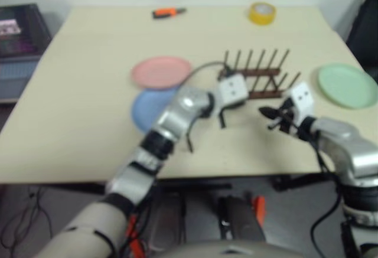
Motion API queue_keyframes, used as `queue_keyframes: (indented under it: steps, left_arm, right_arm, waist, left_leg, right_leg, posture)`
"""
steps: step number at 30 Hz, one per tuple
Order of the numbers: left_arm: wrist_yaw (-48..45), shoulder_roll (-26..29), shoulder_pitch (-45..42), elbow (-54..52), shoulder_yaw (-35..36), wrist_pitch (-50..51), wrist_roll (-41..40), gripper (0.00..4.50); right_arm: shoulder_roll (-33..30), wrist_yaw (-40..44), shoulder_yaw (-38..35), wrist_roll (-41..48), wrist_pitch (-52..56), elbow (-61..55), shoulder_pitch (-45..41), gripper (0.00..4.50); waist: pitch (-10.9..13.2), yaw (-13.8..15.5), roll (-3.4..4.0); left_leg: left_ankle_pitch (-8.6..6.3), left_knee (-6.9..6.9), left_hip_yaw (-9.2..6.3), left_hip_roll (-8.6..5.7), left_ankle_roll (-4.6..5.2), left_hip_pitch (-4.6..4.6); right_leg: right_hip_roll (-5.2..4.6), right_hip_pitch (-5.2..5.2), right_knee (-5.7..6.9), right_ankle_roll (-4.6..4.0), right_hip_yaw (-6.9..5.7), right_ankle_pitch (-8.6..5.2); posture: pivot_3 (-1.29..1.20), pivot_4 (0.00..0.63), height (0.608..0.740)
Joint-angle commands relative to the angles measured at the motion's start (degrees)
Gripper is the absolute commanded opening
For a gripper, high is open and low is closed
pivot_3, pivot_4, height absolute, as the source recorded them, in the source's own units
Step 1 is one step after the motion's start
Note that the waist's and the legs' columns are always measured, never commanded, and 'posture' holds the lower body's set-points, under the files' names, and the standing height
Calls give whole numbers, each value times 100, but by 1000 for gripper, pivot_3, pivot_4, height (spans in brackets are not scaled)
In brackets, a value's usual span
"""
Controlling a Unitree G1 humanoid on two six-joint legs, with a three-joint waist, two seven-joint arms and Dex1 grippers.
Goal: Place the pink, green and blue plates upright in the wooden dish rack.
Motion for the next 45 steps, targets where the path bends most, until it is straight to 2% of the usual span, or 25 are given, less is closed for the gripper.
queue_keyframes:
  steps: [1, 3, 5, 7, 10, 14, 18, 22, 28, 42, 45]
  left_arm:
    - [-231, 485, -171, -1158, 646, 1378, -723, 1323]
    - [-152, 823, -305, -1239, 944, 1745, -900, 2055]
    - [45, 1296, -567, -865, 1463, 1929, -962, 2790]
    - [415, 1687, -833, -59, 1825, 1779, -838, 3507]
    - [1001, 2025, -1290, 1533, 1987, 1256, -564, 4500]
    - [1594, 2092, -2057, 3587, 2117, 367, -333, 4500]
    - [1687, 2156, -2617, 5262, 2158, -275, -245, 4500]
    - [1790, 2192, -2772, 6376, 2176, -518, -148, 4500]
    - [2237, 1953, -2744, 7061, 2447, -590, -236, 4500]
    - [2748, 1547, -2517, 7264, 2921, -651, -338, 4500]
    - [2754, 1539, -2514, 7255, 2958, -659, -346, 3938]
  right_arm:
    - [-72, 22, -258, 470, 345, -206, -644, 1284]
    - [-53, -4, -151, 463, 297, -65, -919, 2006]
    - [69, -37, 29, 367, 137, 182, -1243, 2707]
    - [260, -77, 196, 226, -96, 512, -1510, 3434]
    - [465, -71, 481, -85, -572, 1070, -1747, 4475]
    - [689, -215, 721, -586, -1290, 1710, -2046, 4475]
    - [891, -242, 770, -751, -1633, 1941, -2205, 4475]
    - [946, -200, 752, -828, -1774, 1993, -2187, 4475]
    - [894, -112, 807, -834, -1747, 1801, -2120, 4475]
    - [779, -77, 729, -740, -1466, 1171, -1955, 4475]
    - [764, -86, 725, -751, -1459, 1142, -1953, 4500]
  waist:
    - [-1, 0, 1]
    - [-2, 0, 2]
    - [0, -3, 1]
    - [0, -9, 1]
    - [-1, 1, 0]
    - [4, 77, -8]
    - [21, 101, -41]
    - [27, 81, -51]
    - [31, 62, -57]
    - [30, 49, -57]
    - [30, 48, -57]
  left_leg:
    - [-1, 1, 2, 9, -1, 11]
    - [-22, 3, -1, 25, -36, 32]
    - [-23, -1, -3, 30, -38, 31]
    - [-22, 0, -3, 31, -37, 28]
    - [-1, 2, 4, 31, -3, 29]
    - [0, -6, 38, 25, -2, 13]
    - [-3, 5, 92, 18, -7, -79]
    - [-10, 4, 108, 18, -8, -77]
    - [-8, 13, 106, 35, -10, -69]
    - [-7, 18, 115, 38, -10, -68]
    - [-7, 18, 115, 38, -10, -66]
  right_leg:
    - [0, 7, -2, -5, -2, 4]
    - [0, 27, -14, -7, -15, 3]
    - [-1, 25, -17, -8, -23, 4]
    - [-2, 15, -15, -14, -29, 8]
    - [4, 8, -9, -14, -31, 13]
    - [4, -5, -10, 7, -23, 23]
    - [2, -86, -11, 49, -9, 45]
    - [0, -86, -17, 43, 0, 56]
    - [6, -85, -4, 51, -7, 48]
    - [6, -85, -4, 41, -2, 65]
    - [6, -85, -3, 40, -2, 66]
  posture:
    - [0, 150, 740]
    - [0, 150, 740]
    - [0, 150, 740]
    - [0, 150, 740]
    - [0, 150, 740]
    - [0, 150, 740]
    - [0, 150, 740]
    - [0, 150, 740]
    - [0, 150, 740]
    - [0, 150, 740]
    - [0, 150, 740]
